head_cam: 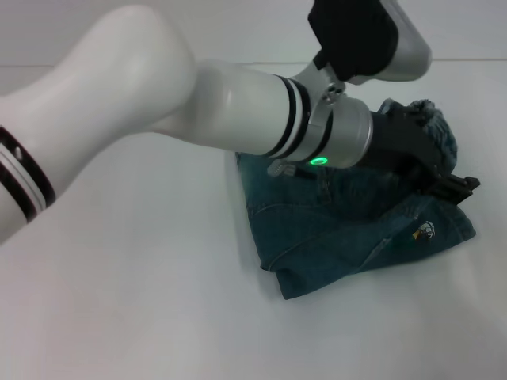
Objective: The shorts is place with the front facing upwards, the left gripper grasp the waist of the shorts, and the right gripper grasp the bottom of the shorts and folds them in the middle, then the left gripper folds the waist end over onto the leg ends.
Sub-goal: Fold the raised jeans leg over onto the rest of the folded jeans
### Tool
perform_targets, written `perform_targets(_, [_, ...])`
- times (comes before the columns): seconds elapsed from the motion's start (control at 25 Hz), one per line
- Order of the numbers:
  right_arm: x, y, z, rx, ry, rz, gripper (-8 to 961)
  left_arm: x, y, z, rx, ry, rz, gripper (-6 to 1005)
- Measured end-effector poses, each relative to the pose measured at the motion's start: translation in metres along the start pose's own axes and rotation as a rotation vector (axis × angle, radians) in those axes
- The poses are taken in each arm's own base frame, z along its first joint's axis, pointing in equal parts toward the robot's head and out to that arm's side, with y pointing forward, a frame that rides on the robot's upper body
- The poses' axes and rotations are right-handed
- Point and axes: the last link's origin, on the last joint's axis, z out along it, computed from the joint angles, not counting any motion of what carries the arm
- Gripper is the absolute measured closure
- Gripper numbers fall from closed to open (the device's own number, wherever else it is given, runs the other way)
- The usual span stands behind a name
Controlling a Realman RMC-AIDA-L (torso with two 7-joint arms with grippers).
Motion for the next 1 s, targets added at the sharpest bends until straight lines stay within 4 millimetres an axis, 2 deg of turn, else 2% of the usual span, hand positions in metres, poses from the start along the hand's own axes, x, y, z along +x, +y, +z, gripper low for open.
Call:
perform_targets(0.4, [-0.001, 0.002, 0.0, -0.018, -0.009, 0.0, 953, 0.008, -0.005, -0.001, 0.028, 0.044, -0.035, 95])
perform_targets(0.88, [-0.004, 0.001, 0.0, -0.027, -0.014, 0.0, 954, -0.01, -0.017, -0.003, 0.11, -0.021, 0.038, 104])
perform_targets(1.0, [-0.005, 0.001, 0.0, -0.031, -0.012, -0.001, 953, -0.012, -0.021, -0.005, 0.117, -0.022, 0.027, 174])
